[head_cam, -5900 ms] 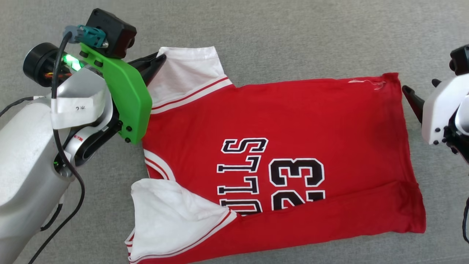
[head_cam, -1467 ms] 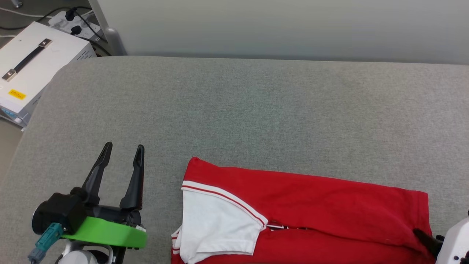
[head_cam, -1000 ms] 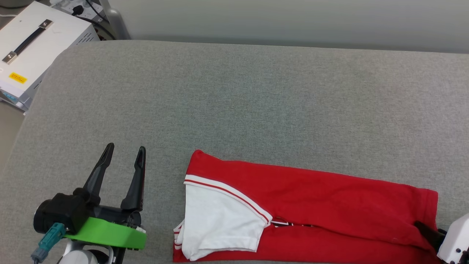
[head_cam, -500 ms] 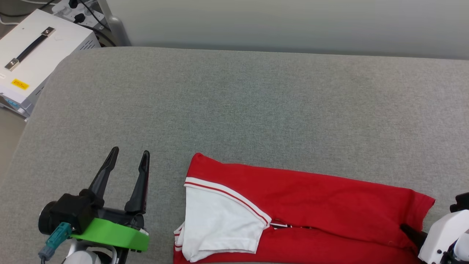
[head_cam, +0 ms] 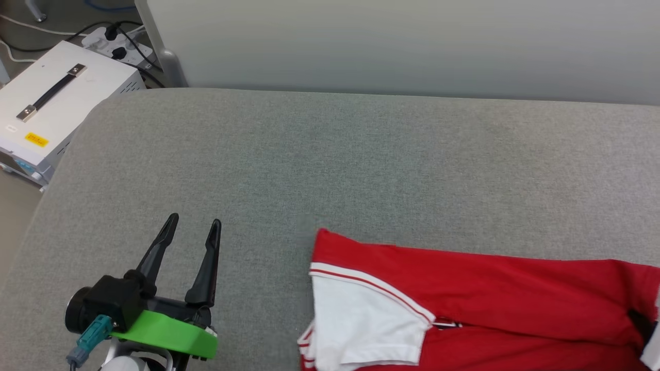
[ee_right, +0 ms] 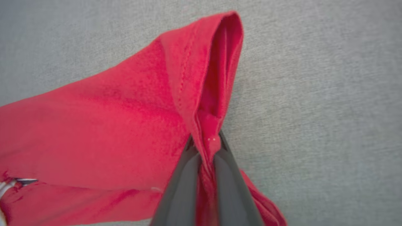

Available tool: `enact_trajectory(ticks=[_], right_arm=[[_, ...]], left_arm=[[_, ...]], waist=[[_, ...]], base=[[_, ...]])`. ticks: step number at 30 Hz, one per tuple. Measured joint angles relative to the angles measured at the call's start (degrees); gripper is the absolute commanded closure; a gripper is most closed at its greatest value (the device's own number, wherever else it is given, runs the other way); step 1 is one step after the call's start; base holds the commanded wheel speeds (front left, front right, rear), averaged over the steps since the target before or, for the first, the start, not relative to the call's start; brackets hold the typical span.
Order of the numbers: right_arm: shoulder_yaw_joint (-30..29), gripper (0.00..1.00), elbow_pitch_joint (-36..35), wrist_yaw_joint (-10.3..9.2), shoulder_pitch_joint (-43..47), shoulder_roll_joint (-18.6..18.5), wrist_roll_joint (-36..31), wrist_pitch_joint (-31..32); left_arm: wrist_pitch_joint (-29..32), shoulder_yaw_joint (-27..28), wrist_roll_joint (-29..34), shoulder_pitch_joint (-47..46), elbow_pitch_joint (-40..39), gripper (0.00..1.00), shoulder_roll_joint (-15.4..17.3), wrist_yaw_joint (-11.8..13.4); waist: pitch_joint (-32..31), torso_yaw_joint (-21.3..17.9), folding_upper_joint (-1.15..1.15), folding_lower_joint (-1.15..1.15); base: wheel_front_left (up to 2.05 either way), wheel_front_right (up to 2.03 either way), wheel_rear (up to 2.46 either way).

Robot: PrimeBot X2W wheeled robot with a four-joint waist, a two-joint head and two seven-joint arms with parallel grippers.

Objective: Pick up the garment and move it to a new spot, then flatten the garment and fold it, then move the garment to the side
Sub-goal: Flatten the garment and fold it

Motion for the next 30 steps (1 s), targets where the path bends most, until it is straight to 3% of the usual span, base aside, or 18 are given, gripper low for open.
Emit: enact_trajectory(ticks=[4, 12, 21, 30], right_arm=[[-3.2, 1.0, 0.8, 0.0, 0.0, -1.9, -3.2, -0.7], [-3.3, 1.0, -4.0, 0.0, 1.9, -0.2, -3.5, 0.7], [1.4, 1.0, -14.7, 0.0, 4.6, 4.9, -3.0, 5.5], [6.7, 1.0, -21.5, 0.0, 6.2, 13.5, 0.5, 11.5]], left_arm=[[0.0, 0.0, 0.0, 0.2, 0.0, 0.0, -0.2, 0.0], [0.0, -0.1, 0.0, 1.6, 0.3, 0.0, -0.5, 0.0], [0.0, -0.3, -0.1, 2.1, 0.5, 0.0, -0.9, 0.0], [0.0, 0.8, -0.3, 2.3, 0.5, 0.0, -1.2, 0.0]], waist=[[-0.8, -0.3, 0.0, 0.0], [-2.6, -0.7, 0.0, 0.0], [-4.3, -0.8, 0.0, 0.0], [-4.7, 0.6, 0.0, 0.0]], base=[[0.0, 0.0, 0.0], [0.0, 0.0, 0.0], [0.0, 0.0, 0.0], [0.0, 0.0, 0.0]])
